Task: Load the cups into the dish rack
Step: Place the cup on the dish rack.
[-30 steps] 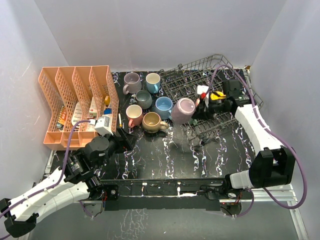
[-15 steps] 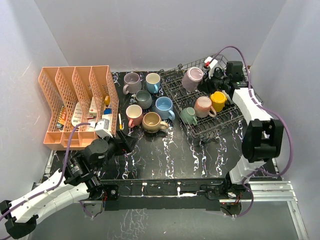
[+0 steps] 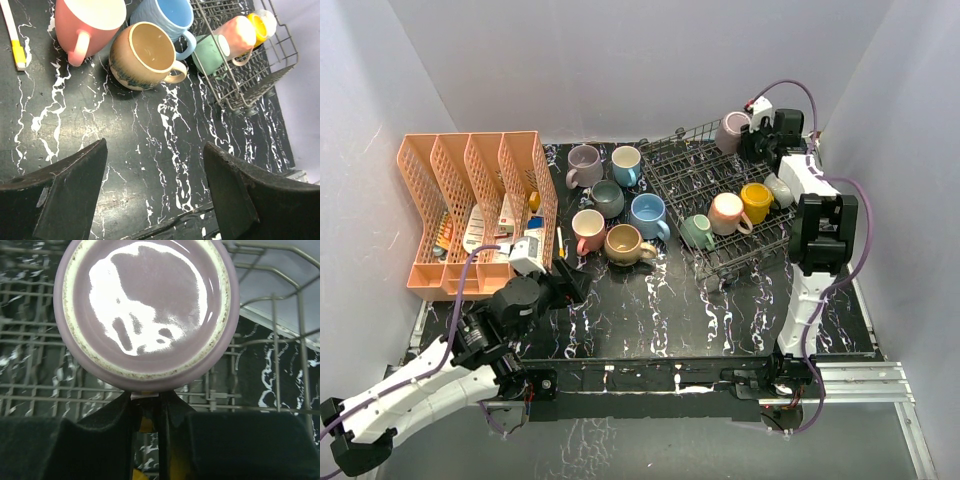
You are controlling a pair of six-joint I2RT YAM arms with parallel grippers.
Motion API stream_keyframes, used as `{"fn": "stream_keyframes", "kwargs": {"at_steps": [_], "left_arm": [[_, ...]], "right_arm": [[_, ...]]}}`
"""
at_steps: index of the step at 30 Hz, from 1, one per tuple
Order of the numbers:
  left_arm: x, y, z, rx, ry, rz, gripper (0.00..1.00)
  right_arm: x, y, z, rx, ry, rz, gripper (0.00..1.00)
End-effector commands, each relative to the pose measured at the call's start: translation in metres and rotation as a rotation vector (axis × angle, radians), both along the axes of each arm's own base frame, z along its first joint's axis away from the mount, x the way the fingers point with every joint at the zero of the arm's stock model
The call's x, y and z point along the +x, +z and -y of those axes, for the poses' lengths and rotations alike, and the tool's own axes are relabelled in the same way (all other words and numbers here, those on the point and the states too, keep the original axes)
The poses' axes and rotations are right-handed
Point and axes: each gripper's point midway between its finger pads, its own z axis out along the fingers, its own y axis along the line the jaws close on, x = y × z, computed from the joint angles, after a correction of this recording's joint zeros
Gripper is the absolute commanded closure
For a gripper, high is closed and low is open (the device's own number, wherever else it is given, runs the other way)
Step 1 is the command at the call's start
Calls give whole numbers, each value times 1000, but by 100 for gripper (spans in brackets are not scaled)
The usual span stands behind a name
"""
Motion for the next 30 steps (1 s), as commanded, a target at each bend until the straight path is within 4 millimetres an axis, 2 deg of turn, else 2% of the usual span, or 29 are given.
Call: {"fn": "stream_keyframes", "kwargs": {"at_steps": [1, 8, 18, 24, 30], "left_arm": [[11, 10, -1, 18, 38, 36, 25], [20, 11, 8, 57, 35, 32, 26], [27, 7, 21, 70, 28, 13, 26], [31, 4, 29, 79, 16, 2, 26], [34, 3, 37, 80, 2, -3, 26]], "right_arm": [[46, 73, 30, 15, -121, 254, 92], [75, 45, 45, 24, -211, 262, 92], [97, 23, 52, 44, -253, 283, 89], [104, 12, 56, 41, -271, 301, 81], [108, 4, 59, 33, -285, 307, 65]]}}
